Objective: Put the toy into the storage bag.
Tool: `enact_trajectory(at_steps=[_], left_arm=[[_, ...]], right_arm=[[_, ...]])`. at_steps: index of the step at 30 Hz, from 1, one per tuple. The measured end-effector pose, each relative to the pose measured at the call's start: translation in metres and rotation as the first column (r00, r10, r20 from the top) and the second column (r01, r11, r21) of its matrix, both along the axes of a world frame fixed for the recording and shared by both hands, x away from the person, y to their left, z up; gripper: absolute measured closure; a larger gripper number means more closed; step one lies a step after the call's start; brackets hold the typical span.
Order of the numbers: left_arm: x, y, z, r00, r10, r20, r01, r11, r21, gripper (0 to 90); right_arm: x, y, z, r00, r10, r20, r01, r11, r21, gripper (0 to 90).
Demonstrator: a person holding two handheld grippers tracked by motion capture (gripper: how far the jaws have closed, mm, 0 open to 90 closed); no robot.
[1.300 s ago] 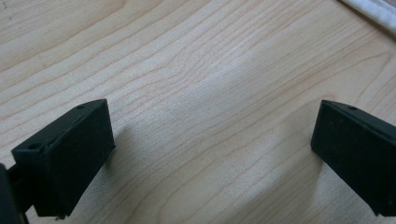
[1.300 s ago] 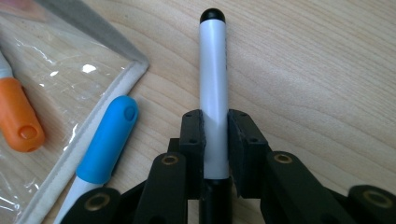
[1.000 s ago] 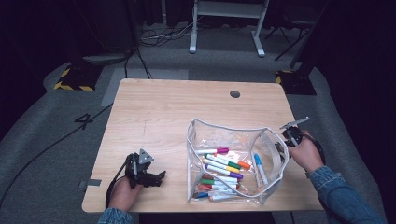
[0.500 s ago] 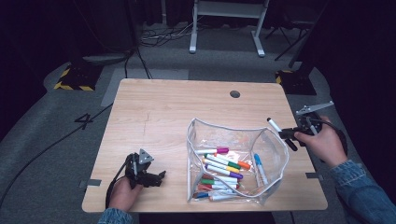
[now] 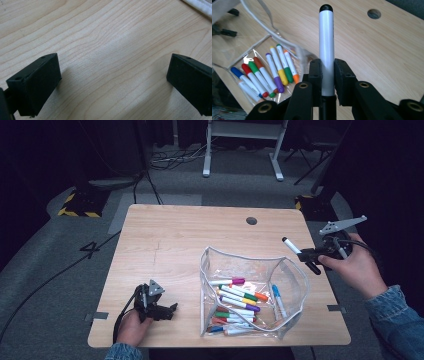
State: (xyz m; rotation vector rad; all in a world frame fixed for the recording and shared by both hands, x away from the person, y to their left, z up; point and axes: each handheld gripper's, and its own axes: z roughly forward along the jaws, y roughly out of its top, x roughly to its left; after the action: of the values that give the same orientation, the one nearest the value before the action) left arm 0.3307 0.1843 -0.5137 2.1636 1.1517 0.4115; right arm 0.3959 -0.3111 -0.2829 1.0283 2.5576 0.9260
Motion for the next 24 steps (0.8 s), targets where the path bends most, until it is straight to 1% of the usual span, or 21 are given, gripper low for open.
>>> enact_trajectory(at_steps=[4,7,9,13,16,24], left_arm=[[0.0,0.0,0.0,1.0,0.0,0.0,0.0,1.0,0.0,0.0],[0.0,0.0,0.0,1.0,0.0,0.0,0.0,1.0,0.0,0.0],[0.0,0.0,0.0,1.0,0.0,0.001,0.0,1.0,0.0,0.0],[0.0,0.0,0.0,1.0,0.0,0.0,0.0,1.0,0.0,0.0],[0.0,0.0,0.0,1.0,0.0,0.0,0.0,1.0,0.0,0.0],[0.0,0.0,0.0,1.0,0.0,0.0,0.0,1.0,0.0,0.0]], right_arm=[[-0.007,0.014,0.009,0.9989,0.046,0.008,-0.046,0.999,0.002,77.1],[-0.011,0.026,0.013,0.9968,0.08,0.005,-0.08,0.997,0.007,77.1],[-0.014,0.034,0.016,0.9946,0.104,0.005,-0.104,0.995,0.002,77.1],[-0.02,0.049,0.019,0.988,0.154,-0.008,-0.154,0.988,0.016,77.1],[-0.024,0.062,0.019,0.9809,0.193,-0.018,-0.193,0.981,0.015,77.1],[-0.032,0.095,0.01,0.9563,0.288,-0.048,-0.289,0.957,-0.006,77.1]])
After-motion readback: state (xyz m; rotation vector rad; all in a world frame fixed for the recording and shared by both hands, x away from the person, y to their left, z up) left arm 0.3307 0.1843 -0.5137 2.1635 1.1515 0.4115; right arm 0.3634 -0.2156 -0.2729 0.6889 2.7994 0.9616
